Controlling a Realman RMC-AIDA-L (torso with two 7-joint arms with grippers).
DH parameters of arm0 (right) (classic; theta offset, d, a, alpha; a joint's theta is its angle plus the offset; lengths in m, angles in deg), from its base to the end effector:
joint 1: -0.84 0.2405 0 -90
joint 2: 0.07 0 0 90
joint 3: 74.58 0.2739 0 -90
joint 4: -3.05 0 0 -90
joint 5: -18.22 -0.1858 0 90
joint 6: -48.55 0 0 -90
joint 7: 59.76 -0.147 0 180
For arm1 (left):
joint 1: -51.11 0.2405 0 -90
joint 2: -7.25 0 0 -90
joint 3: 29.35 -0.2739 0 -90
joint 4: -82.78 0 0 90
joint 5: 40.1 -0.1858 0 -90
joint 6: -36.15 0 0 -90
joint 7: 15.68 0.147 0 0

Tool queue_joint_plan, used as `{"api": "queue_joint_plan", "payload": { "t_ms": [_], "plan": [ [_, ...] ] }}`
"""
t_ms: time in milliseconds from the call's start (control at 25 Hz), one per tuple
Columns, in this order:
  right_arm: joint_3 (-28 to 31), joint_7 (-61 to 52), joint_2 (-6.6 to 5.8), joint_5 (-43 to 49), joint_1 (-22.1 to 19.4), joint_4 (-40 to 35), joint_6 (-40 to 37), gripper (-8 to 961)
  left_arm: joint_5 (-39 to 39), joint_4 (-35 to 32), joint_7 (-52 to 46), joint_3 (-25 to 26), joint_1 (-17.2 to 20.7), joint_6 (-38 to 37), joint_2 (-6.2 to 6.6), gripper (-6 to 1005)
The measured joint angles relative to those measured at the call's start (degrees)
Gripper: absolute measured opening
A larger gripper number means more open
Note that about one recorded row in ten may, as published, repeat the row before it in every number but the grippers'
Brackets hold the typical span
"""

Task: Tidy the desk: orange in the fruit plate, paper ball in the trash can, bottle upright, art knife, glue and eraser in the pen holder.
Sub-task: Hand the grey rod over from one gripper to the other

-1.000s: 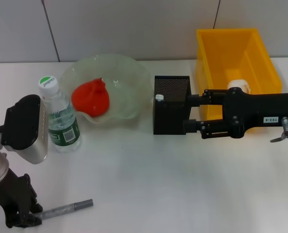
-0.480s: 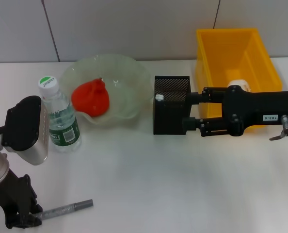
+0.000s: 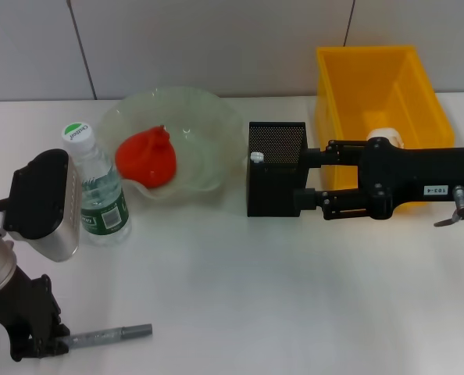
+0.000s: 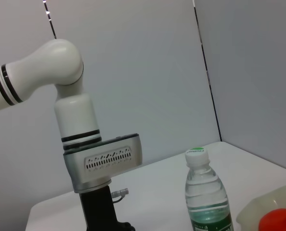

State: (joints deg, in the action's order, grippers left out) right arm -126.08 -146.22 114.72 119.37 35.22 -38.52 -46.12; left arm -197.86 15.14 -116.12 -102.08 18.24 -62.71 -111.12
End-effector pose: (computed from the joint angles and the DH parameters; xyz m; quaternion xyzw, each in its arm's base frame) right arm 0.2060 0.3386 0.0143 -0.9457 0.1521 0.2811 0.0596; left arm -0.2705 0.3076 0.0016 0.9499 0.0768 -0.3030 0.0038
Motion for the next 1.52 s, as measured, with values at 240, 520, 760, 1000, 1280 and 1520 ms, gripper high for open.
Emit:
{"api": "queue_joint_plan", "payload": {
  "t_ms": [240,520,760,1000,1280,1520],
  "plan": [
    [0.0,0.0,0.00,0.0,0.3,0.0,-0.4,759,0.0,-3.3,0.0,0.3,-0.3,-1.4,0.08,167],
    [0.0,-0.2,0.00,0.0,0.2,-0.2,-1.0,758,0.2,-8.7,-0.1,1.2,-1.0,-5.7,0.04,163],
    [1.2,-0.3,0.00,0.0,-0.1,-0.3,-2.0,757,0.6,-9.1,-0.2,3.3,-2.3,-8.8,-0.05,159],
    [5.5,0.3,0.00,0.0,-0.1,-0.2,-5.3,757,6.6,-8.6,-0.4,9.5,-3.3,-13.0,0.05,160],
    [7.5,1.0,0.56,-2.3,-0.2,-0.6,-4.6,756,12.3,-7.0,-1.4,14.0,-3.2,-14.2,0.11,154],
    [16.4,3.1,2.74,-7.0,-0.3,-0.9,0.1,756,19.7,-0.3,-4.5,22.5,-3.6,-14.2,0.26,154]
  ]
}}
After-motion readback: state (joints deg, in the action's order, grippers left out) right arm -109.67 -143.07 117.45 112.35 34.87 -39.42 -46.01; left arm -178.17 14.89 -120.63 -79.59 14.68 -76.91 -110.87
